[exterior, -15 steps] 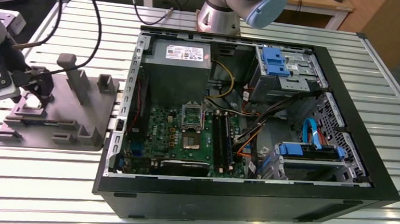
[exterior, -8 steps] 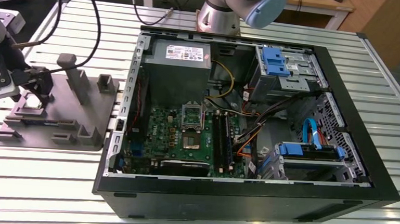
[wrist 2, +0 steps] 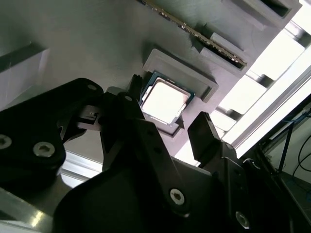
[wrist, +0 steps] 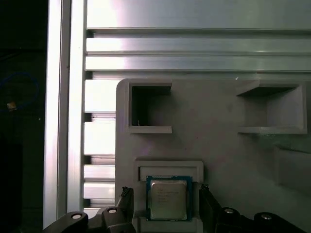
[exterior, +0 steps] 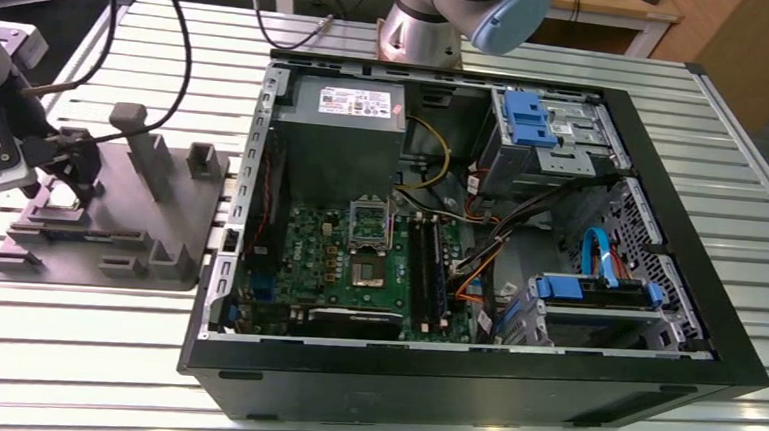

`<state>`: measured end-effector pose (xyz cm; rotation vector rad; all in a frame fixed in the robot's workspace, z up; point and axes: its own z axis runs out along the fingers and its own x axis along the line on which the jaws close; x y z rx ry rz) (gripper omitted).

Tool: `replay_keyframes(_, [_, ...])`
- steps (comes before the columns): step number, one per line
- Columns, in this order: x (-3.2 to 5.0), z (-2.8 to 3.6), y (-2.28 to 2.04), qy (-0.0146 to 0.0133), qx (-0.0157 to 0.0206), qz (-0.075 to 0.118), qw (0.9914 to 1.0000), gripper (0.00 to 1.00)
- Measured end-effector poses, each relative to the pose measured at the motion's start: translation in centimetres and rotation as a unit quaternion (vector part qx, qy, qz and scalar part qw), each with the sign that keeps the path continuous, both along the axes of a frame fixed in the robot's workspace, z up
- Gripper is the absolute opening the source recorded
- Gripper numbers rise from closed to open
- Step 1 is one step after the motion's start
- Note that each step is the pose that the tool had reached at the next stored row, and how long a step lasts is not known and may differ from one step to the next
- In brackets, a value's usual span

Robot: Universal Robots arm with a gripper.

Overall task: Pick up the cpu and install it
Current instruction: 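Pick up the cpu and move it towards the insertion slot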

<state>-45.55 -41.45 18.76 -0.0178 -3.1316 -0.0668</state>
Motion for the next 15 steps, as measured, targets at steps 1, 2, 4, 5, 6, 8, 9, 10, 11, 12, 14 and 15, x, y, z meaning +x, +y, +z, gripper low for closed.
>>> replay_keyframes(1, [0.00, -0.10, 0.00, -0.0002, -0.0001, 0.000, 1.00000, 0.65])
replay_keyframes(2, [0.00, -0.19, 0.00, -0.0004, -0.0002, 0.000, 1.00000, 0.65])
replay_keyframes(4, [0.00, -0.27, 0.00, -0.0007, -0.0005, 0.000, 1.00000, 0.65])
replay_keyframes(5, [0.00, -0.27, 0.00, -0.0009, -0.0006, 0.000, 1.00000, 0.65])
replay_keyframes(6, [0.00, -0.27, 0.00, -0.0011, -0.0007, 0.000, 1.00000, 0.65])
replay_keyframes(8, [0.00, -0.29, 0.01, -0.0012, -0.0006, 0.000, 1.00000, 0.65])
replay_keyframes(9, [0.00, -0.29, 0.01, -0.0012, -0.0006, 0.000, 1.00000, 0.65])
replay_keyframes(10, [0.00, -0.29, 0.01, -0.0012, -0.0006, 0.000, 1.00000, 0.65])
replay_keyframes(11, [0.00, -0.29, 0.01, -0.0012, -0.0006, 0.000, 1.00000, 0.65])
replay_keyframes(12, [0.00, -0.29, 0.01, -0.0012, -0.0006, 0.000, 1.00000, 0.65])
replay_keyframes(14, [0.00, -0.29, 0.01, -0.0012, -0.0006, 0.000, 1.00000, 0.63])
replay_keyframes(15, [0.00, -0.29, 0.01, -0.0012, -0.0006, 0.000, 1.00000, 0.63])
